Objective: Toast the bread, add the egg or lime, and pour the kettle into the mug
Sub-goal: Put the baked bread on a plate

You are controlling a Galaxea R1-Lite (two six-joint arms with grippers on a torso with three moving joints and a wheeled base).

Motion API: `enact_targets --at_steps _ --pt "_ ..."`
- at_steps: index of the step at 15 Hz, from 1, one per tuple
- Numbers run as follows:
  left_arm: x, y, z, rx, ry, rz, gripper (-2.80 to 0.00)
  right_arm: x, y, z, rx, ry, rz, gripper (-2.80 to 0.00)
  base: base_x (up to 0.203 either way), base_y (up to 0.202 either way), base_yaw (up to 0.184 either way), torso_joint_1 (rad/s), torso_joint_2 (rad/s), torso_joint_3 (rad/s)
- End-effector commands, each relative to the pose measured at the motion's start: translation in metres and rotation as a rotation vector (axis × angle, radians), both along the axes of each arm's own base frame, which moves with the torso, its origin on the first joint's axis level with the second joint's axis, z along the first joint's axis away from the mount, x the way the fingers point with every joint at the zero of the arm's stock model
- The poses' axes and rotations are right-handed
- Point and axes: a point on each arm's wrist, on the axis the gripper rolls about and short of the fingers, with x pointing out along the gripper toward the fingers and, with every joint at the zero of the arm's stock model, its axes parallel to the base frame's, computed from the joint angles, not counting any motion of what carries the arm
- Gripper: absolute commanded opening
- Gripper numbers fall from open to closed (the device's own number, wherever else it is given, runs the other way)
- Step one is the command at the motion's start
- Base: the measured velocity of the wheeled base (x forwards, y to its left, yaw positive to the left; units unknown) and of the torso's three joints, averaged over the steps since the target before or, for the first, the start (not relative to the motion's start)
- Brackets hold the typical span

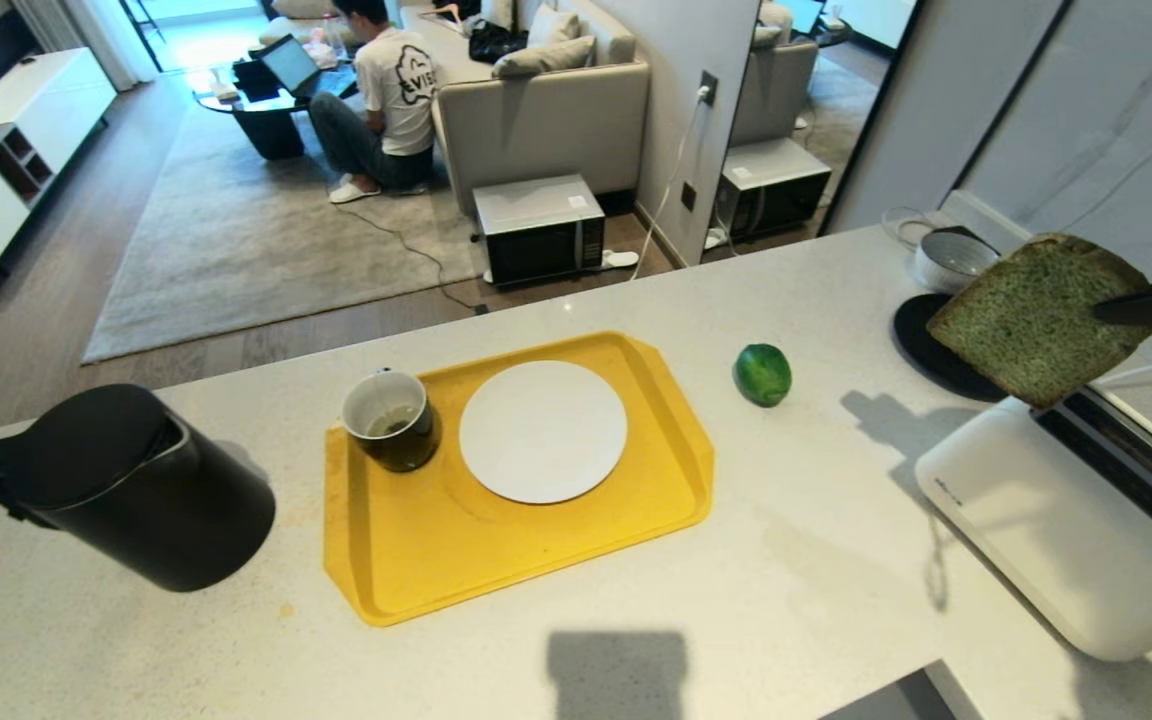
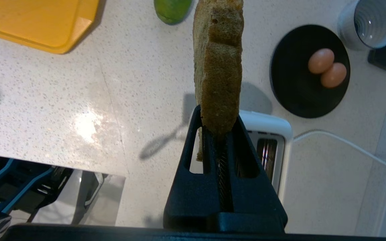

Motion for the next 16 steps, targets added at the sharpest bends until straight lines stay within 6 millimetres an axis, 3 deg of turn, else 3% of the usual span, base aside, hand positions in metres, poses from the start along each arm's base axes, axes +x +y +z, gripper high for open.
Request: enact_targets --at_steps 1,8,12,16 --pt "0.0 0.0 0.0 0.0 0.001 0.0 -2.8 0.001 -0.002 -0.001 -0.002 0.008 -0.007 -2.8 0.002 0.0 0.116 0.002 0.0 0.004" --pt "0.0 0.0 0.0 0.0 0.0 0.0 -2.8 0.0 0.01 -0.001 -0.024 0.0 0.079 -2.8 0.0 -0.001 0.011 0.0 0.0 0.0" --pt "0.0 0.0 0.0 0.0 0.0 0.0 -2.8 -0.001 0.037 -0.003 -0.034 0.003 0.217 -2.8 0.0 0.0 0.0 0.0 0.0 0.0" --pt "0.0 0.0 0.0 0.0 0.001 0.0 -2.8 0.009 0.077 -0.014 -0.084 0.05 0.319 -2.8 0.0 0.0 0.0 0.0 0.0 0.0"
